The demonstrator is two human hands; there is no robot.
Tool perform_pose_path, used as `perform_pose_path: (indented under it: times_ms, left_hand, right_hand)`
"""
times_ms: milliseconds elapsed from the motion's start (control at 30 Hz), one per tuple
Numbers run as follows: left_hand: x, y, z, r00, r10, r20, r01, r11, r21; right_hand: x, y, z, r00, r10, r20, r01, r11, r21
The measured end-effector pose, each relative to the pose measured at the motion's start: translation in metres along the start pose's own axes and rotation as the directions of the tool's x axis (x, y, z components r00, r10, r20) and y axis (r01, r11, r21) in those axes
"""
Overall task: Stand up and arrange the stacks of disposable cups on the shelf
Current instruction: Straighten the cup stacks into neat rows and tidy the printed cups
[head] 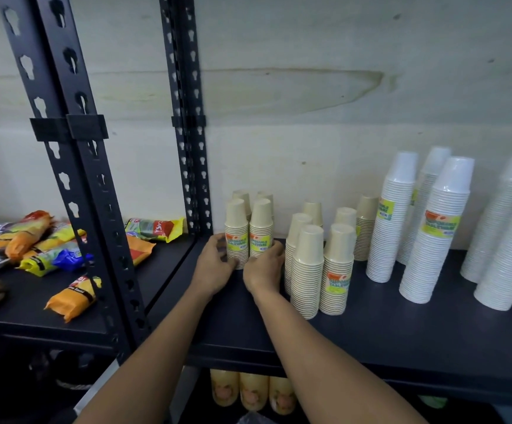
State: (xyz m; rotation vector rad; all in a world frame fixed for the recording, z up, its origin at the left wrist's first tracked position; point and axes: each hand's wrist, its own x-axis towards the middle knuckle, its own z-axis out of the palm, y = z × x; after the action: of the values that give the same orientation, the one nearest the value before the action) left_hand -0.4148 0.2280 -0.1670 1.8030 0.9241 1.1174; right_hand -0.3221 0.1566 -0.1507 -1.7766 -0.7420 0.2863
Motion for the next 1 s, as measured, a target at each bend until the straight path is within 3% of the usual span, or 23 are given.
perform_pose_path:
  times_ms: [867, 1000]
  left_hand:
    - [-0.009, 0.011, 0.0, 0.999, -0.019, -0.027, 0.02, 1.0, 0.021]
    - [-0.013, 0.014, -0.007, 0.995, -0.081, -0.057, 0.082, 0.997, 0.015]
  right_hand:
    - [-0.002, 0.005, 0.004, 0.999, -0.042, -0.003, 0.042, 0.999, 0.011]
    - [-0.011, -0.004, 0.003, 0.998, -0.043, 0.036, 0.041, 0.998, 0.045]
